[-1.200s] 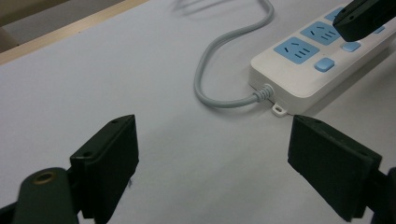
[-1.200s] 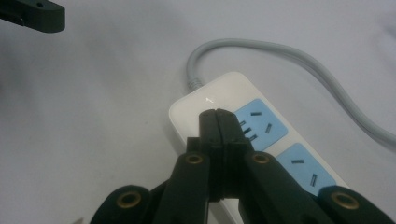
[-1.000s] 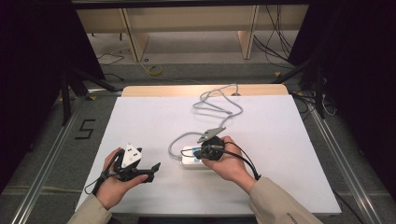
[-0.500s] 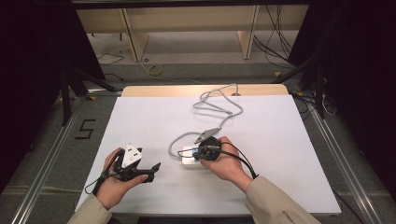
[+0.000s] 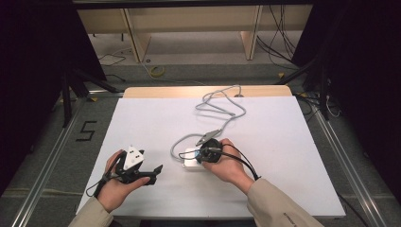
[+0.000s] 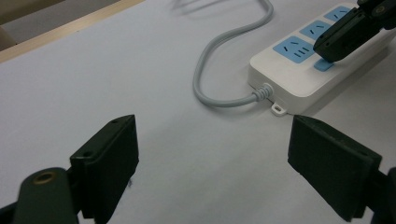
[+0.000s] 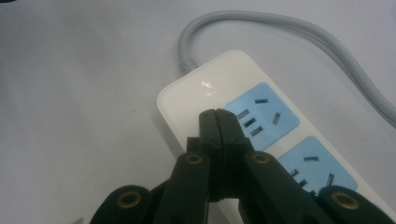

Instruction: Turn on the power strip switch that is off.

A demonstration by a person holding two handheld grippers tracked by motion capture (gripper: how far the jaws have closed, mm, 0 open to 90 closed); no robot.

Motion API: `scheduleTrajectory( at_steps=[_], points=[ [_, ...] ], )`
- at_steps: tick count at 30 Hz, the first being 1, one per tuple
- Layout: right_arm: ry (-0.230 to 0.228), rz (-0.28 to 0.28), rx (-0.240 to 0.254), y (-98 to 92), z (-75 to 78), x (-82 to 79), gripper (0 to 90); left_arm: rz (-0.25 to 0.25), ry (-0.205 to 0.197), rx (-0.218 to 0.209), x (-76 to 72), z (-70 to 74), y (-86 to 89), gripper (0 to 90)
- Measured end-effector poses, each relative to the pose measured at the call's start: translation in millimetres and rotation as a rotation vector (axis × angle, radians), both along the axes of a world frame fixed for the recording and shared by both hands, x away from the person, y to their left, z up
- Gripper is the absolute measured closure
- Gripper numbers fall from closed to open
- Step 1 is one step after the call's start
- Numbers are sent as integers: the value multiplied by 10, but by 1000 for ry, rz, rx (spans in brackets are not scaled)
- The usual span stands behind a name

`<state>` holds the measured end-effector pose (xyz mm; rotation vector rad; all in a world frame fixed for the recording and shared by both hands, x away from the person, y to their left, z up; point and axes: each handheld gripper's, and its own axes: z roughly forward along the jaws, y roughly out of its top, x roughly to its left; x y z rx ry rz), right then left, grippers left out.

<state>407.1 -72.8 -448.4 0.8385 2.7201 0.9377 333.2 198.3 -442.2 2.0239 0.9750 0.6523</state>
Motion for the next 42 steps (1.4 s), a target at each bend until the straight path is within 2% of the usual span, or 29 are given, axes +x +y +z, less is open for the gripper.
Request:
scheduleTrajectory(
  at_steps=[19,31,42],
  points=[
    [17,0,-29,52,13,19,900,3,3,-4,-1,-1,-11,159],
    [10,4,-72,100,19,16,900,5,2,-2,-1,2,-7,159],
    [41,-4,-49,148,-4,20,900,7,1,-4,-2,3,-5,160]
  ],
)
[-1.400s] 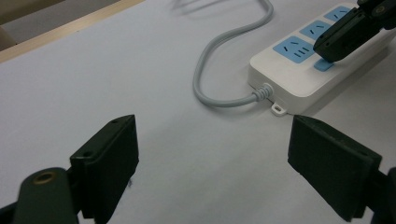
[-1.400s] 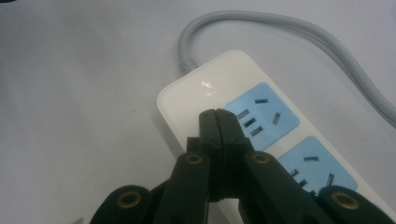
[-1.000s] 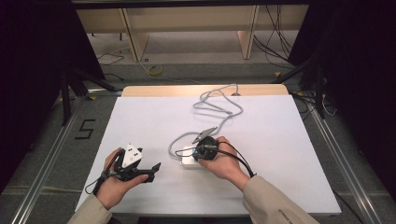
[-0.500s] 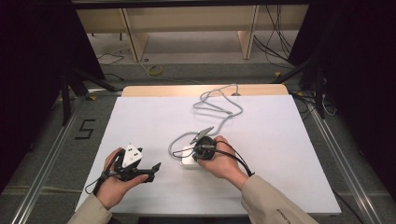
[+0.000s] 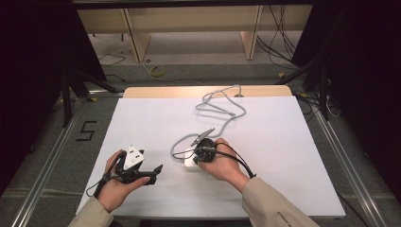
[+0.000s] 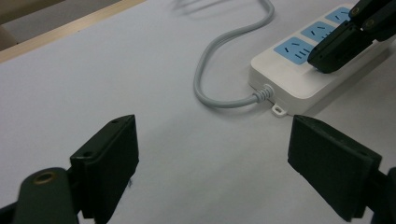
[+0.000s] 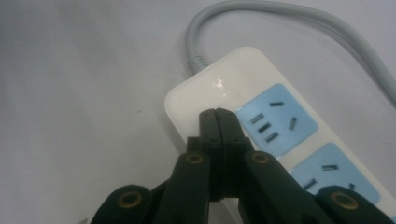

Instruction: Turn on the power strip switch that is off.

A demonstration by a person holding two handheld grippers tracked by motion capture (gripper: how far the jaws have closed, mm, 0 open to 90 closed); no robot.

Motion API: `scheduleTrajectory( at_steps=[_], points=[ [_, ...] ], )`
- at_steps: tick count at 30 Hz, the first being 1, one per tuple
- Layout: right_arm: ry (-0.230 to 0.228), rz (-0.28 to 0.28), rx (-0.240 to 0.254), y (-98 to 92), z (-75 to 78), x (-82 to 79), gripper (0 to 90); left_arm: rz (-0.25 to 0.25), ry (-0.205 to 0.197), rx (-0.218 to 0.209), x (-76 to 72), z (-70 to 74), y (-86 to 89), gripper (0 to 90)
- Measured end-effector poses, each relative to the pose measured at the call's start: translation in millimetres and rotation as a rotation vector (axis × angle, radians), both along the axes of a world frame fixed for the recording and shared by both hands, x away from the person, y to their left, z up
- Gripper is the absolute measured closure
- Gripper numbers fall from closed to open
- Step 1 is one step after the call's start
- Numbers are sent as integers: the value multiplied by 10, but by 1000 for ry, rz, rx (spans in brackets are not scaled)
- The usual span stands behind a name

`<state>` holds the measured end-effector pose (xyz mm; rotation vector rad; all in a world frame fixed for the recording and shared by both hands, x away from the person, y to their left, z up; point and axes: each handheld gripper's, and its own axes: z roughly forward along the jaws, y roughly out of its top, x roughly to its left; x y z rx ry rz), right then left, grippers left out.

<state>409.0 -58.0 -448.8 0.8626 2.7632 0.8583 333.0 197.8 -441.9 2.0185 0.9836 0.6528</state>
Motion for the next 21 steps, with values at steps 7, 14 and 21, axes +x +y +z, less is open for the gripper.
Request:
scheduleTrajectory(
  at_steps=[7,14,21],
  points=[
    [8,-13,8,-17,5,29,900,-3,1,2,-1,2,4,160],
    [1,-17,-1,-15,22,35,900,-2,-1,-3,0,0,-4,160],
    [-2,-15,-15,-5,11,34,900,-3,-2,1,-4,3,-4,160]
  ],
)
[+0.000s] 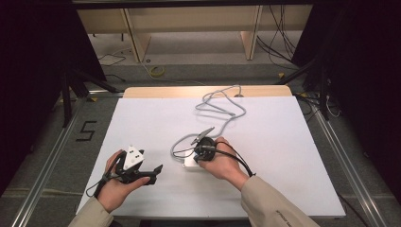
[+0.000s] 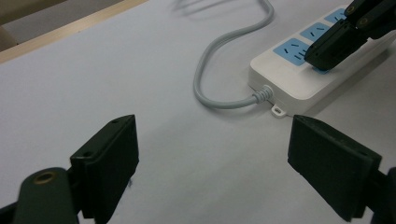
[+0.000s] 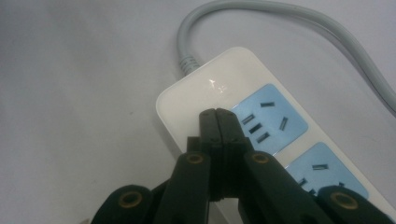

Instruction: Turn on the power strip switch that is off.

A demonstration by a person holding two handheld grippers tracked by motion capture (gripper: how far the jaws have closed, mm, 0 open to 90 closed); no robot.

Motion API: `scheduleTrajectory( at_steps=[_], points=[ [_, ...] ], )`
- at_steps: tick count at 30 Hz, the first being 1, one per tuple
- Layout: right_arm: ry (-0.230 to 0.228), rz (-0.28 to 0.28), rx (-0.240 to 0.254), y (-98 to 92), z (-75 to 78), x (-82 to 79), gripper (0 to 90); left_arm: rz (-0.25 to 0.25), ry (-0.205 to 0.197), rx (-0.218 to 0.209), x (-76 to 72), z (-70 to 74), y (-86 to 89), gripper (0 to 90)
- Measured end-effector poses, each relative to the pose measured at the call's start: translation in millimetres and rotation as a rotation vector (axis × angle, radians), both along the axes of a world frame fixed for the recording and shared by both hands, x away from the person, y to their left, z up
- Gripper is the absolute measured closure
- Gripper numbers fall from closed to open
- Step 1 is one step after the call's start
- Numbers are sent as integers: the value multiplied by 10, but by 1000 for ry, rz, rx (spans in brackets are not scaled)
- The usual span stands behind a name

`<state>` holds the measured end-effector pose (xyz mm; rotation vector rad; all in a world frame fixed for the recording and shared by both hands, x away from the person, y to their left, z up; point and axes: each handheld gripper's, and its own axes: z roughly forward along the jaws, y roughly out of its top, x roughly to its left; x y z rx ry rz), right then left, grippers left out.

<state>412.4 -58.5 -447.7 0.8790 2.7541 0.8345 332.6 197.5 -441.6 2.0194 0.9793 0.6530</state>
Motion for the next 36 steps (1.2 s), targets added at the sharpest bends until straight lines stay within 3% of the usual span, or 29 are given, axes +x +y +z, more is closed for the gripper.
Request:
scheduleTrajectory(
  at_steps=[7,9,14,16,20,36],
  points=[
    [8,8,-13,23,-10,-4,900,-1,-1,3,-3,4,2,160],
    [12,4,5,3,-17,1,900,-1,-2,2,-5,6,0,160],
    [-41,23,16,-26,-5,-16,900,-1,3,-3,1,-1,2,160],
    [-62,2,72,-96,56,-3,900,-2,4,-3,4,-4,0,160],
    [-82,-26,110,-266,185,25,834,2,5,-6,8,-8,-7,160],
    [-143,-83,186,-758,248,-97,653,5,21,-4,5,-23,2,160]
  ],
)
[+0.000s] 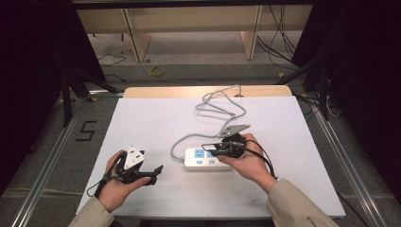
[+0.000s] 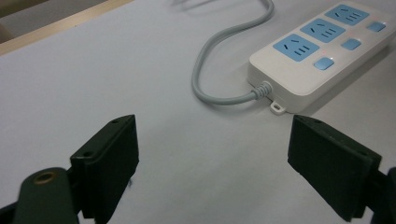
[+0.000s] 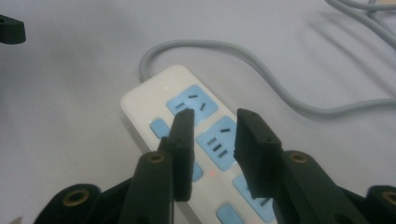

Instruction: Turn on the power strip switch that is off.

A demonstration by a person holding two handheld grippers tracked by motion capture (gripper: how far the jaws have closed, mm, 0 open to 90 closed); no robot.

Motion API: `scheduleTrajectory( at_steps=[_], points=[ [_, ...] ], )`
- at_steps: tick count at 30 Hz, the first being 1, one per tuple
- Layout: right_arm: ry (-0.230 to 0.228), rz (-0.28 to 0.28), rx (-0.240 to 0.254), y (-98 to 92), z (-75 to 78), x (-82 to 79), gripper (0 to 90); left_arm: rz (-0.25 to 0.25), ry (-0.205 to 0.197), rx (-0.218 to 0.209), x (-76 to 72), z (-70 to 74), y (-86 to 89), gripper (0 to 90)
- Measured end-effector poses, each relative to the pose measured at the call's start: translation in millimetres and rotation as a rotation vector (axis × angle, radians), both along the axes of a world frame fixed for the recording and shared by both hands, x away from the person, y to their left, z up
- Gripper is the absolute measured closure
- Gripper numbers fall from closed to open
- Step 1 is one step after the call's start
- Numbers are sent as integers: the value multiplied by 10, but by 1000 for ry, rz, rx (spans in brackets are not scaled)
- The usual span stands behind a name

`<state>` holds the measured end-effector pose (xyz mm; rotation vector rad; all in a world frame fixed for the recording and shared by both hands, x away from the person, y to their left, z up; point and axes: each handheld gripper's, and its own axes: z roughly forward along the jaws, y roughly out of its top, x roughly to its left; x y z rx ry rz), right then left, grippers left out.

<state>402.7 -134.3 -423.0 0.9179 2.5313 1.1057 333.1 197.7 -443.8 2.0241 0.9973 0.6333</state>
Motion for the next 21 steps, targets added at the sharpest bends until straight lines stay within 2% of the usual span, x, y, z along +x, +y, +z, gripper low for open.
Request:
scheduleTrajectory(
  at_steps=[5,11,13,17,21],
  points=[
    [-43,-32,62,-349,-2,-122,551,-1,8,-5,-10,-3,5,160],
    [-110,-95,163,-924,-13,-381,453,-5,21,-6,-20,-14,-1,159],
    [-129,-109,182,-1074,-19,-463,427,-6,23,-8,-25,-16,-6,159],
    [-145,-143,202,-1255,-44,-600,376,-10,30,-11,-27,-22,-7,159],
    [-153,-160,208,-1304,-69,-643,335,-23,38,-8,-27,-26,-28,159]
  ],
)
